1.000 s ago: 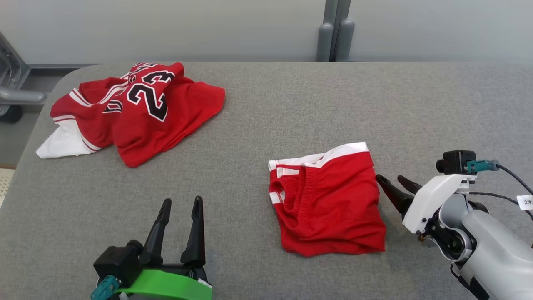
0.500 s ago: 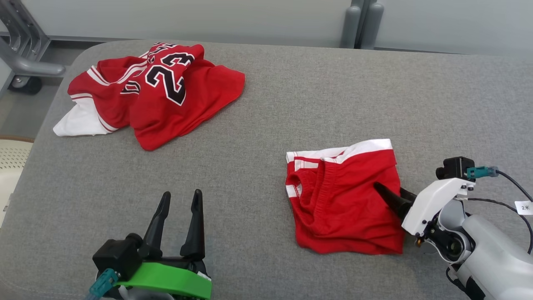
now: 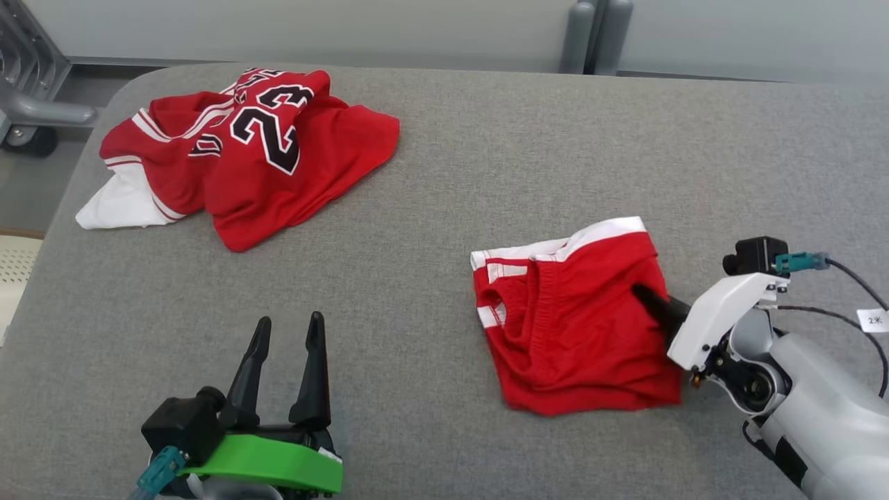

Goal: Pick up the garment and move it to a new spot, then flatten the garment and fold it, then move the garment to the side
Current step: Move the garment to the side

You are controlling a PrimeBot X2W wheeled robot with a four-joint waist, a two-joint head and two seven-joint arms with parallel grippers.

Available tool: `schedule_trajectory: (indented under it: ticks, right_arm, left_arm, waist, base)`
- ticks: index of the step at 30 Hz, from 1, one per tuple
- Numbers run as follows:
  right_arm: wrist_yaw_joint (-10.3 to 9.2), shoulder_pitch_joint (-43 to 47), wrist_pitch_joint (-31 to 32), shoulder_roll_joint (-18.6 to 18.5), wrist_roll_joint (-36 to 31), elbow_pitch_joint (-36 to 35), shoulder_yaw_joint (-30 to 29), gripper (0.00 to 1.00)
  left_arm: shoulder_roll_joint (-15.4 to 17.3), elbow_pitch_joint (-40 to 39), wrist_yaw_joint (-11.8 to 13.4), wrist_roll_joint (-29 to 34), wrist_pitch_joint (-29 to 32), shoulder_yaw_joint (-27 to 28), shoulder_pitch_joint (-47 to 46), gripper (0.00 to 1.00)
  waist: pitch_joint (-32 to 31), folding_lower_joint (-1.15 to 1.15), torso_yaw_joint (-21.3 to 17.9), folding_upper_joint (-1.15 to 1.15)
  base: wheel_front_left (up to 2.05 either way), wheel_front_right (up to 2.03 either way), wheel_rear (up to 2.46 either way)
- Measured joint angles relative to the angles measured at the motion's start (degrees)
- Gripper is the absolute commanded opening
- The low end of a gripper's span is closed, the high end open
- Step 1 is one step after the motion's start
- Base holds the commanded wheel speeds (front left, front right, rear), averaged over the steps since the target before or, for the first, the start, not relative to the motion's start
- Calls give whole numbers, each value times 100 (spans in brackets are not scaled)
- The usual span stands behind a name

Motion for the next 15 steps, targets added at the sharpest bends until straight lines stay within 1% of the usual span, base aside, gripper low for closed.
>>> schedule_trajectory:
  ticks: [2,5,15]
  right_arm:
    - [15,-51,-8,-36,-27,1,1,0]
    - [38,-192,-45,-201,-115,4,0,0]
    - [40,-658,-48,-935,-423,116,-105,0]
  left_arm:
    - [0,-2,5,0,0,1,-1,100]
    - [-1,-16,15,2,-1,11,-1,100]
    - [4,-167,15,105,-7,10,-22,100]
  waist:
    - [6,0,-25,0]
    - [22,0,-109,0]
    - [89,0,-434,0]
  base:
    - [0,0,0]
    - [0,0,0]
    - [0,0,0]
